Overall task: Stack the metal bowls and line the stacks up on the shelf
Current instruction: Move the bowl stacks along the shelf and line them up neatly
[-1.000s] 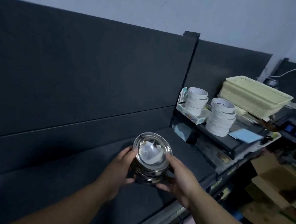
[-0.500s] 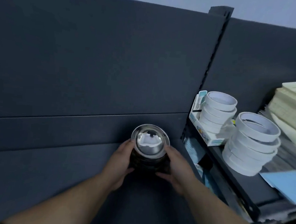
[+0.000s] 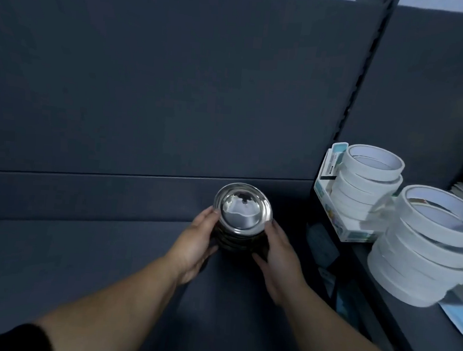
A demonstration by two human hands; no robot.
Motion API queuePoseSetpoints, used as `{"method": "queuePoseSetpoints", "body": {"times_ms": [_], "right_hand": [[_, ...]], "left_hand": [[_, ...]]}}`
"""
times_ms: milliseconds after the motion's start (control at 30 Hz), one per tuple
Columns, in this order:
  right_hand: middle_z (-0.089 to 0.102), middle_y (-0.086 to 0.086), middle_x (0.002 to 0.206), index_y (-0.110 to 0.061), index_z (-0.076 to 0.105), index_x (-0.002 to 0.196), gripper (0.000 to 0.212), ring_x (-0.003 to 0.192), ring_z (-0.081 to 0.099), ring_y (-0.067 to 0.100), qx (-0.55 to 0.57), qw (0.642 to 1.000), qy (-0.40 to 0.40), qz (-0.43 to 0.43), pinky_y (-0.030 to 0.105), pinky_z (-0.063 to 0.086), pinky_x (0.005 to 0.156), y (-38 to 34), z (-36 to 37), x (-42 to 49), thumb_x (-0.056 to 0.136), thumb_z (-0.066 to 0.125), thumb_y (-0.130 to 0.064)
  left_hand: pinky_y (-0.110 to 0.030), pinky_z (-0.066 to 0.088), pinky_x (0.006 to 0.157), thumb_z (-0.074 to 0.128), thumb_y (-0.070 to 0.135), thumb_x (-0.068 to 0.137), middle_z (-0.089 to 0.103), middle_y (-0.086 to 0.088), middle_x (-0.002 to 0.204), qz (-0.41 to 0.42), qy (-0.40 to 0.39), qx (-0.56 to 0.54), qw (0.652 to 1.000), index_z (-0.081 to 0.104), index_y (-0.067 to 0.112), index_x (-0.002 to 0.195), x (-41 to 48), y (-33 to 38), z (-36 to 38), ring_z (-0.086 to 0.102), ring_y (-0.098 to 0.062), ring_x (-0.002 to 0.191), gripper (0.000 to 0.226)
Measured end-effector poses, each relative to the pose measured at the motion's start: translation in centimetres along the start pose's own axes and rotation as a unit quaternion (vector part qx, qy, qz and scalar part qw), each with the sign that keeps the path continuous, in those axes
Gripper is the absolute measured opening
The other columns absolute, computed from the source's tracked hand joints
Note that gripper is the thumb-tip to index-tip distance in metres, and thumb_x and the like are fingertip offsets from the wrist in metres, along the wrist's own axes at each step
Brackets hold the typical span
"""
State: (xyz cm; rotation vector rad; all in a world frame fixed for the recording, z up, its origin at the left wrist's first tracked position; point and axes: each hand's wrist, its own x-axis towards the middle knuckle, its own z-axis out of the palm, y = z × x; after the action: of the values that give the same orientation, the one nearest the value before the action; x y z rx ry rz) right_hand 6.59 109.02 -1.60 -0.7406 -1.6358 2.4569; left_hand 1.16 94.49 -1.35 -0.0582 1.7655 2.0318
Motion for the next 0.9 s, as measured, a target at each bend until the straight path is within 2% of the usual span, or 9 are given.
{"method": "queuePoseSetpoints", "body": {"times_ms": [133, 200, 267, 300, 367, 433, 533, 733, 900], "right_hand": [[0.056, 0.000, 0.131, -0.021, 0.049, 0.137, 0.039, 0.122, 0.053, 0.021, 0.015, 0.996, 0.087, 0.015, 0.040, 0.046, 0.097, 1.5, -0.4, -0.1, 0.101, 0.041, -0.035], [0.060, 0.009, 0.106, -0.012, 0.056, 0.117, 0.026, 0.101, 0.058, 0.023, -0.039, 0.989, 0.139, 0.025, 0.039, 0.051, 0.084, 2.6, 0.0, -1.5, 0.100, 0.042, -0.025], [0.061, 0.008, 0.086, -0.006, 0.062, 0.105, 0.018, 0.080, 0.059, 0.023, -0.139, 0.979, 0.148, 0.018, 0.036, 0.053, 0.070, 4.5, 0.8, -3.2, 0.095, 0.050, -0.016], [0.064, 0.007, 0.085, -0.007, 0.065, 0.103, 0.017, 0.079, 0.062, 0.023, -0.191, 0.972, 0.135, 0.006, 0.039, 0.056, 0.072, 5.4, 1.6, -4.1, 0.092, 0.055, -0.015], [0.071, 0.003, 0.092, -0.013, 0.069, 0.104, 0.019, 0.090, 0.067, 0.024, -0.298, 0.950, 0.087, -0.021, 0.044, 0.056, 0.088, 7.0, 4.0, -5.8, 0.087, 0.062, -0.017], [0.071, 0.001, 0.105, -0.016, 0.068, 0.110, 0.026, 0.101, 0.066, 0.019, -0.400, 0.915, 0.023, -0.054, 0.034, 0.051, 0.096, 8.2, 7.5, -7.8, 0.085, 0.066, -0.022], [0.063, -0.002, 0.119, -0.020, 0.060, 0.123, 0.037, 0.108, 0.059, 0.013, -0.498, 0.859, -0.084, -0.089, 0.020, 0.043, 0.092, 10.4, 13.9, -11.3, 0.088, 0.066, -0.030], [0.049, -0.002, 0.141, -0.027, 0.046, 0.140, 0.052, 0.125, 0.049, 0.014, -0.581, 0.766, -0.238, -0.137, 0.021, 0.038, 0.101, 16.8, 28.4, -19.4, 0.092, 0.058, -0.044], [0.046, -0.004, 0.143, -0.029, 0.045, 0.140, 0.053, 0.125, 0.050, 0.016, -0.589, 0.710, -0.343, -0.178, 0.027, 0.043, 0.102, 23.4, 40.6, -27.0, 0.091, 0.058, -0.045]], "left_hand": [[-0.035, 0.033, 0.110, 0.047, 0.051, 0.094, 0.056, 0.018, 0.130, -0.002, 0.012, 0.038, 0.999, 0.046, 0.037, 0.134, -1.4, 0.0, -0.6, 0.052, -0.005, 0.116, 0.043], [-0.025, 0.031, 0.109, 0.048, 0.046, 0.096, 0.050, 0.016, 0.133, 0.023, 0.053, 0.115, 0.992, 0.044, 0.029, 0.141, -2.6, -0.3, -1.9, 0.046, -0.006, 0.121, 0.048], [-0.014, 0.029, 0.101, 0.052, 0.038, 0.096, 0.049, 0.011, 0.134, 0.048, 0.076, 0.223, 0.971, 0.045, 0.018, 0.141, -4.1, -0.6, -4.1, 0.045, -0.007, 0.124, 0.050], [-0.015, 0.031, 0.102, 0.056, 0.038, 0.095, 0.049, 0.005, 0.139, 0.047, 0.077, 0.273, 0.958, 0.044, 0.016, 0.142, -4.8, -0.7, -5.6, 0.046, -0.011, 0.127, 0.054], [-0.024, 0.034, 0.110, 0.061, 0.042, 0.090, 0.047, -0.004, 0.145, 0.034, 0.077, 0.360, 0.929, 0.042, 0.016, 0.144, -7.0, -0.8, -9.0, 0.047, -0.018, 0.131, 0.063], [-0.023, 0.032, 0.111, 0.064, 0.043, 0.088, 0.046, -0.005, 0.145, 0.032, 0.089, 0.412, 0.906, 0.042, 0.017, 0.144, -9.6, -0.7, -13.3, 0.045, -0.018, 0.132, 0.066], [-0.016, 0.023, 0.109, 0.062, 0.039, 0.090, 0.040, -0.003, 0.148, 0.032, 0.122, 0.461, 0.878, 0.039, 0.018, 0.145, -14.8, -0.5, -20.8, 0.037, -0.016, 0.137, 0.063], [-0.015, 0.026, 0.106, 0.059, 0.044, 0.090, 0.035, -0.001, 0.148, -0.004, 0.228, 0.474, 0.850, 0.036, 0.020, 0.146, -27.5, -0.9, -37.8, 0.039, -0.015, 0.135, 0.065], [-0.019, 0.029, 0.107, 0.060, 0.041, 0.089, 0.040, -0.005, 0.146, -0.039, 0.349, 0.478, 0.805, 0.039, 0.019, 0.145, -39.7, -1.4, -50.0, 0.044, -0.018, 0.132, 0.064]]}}
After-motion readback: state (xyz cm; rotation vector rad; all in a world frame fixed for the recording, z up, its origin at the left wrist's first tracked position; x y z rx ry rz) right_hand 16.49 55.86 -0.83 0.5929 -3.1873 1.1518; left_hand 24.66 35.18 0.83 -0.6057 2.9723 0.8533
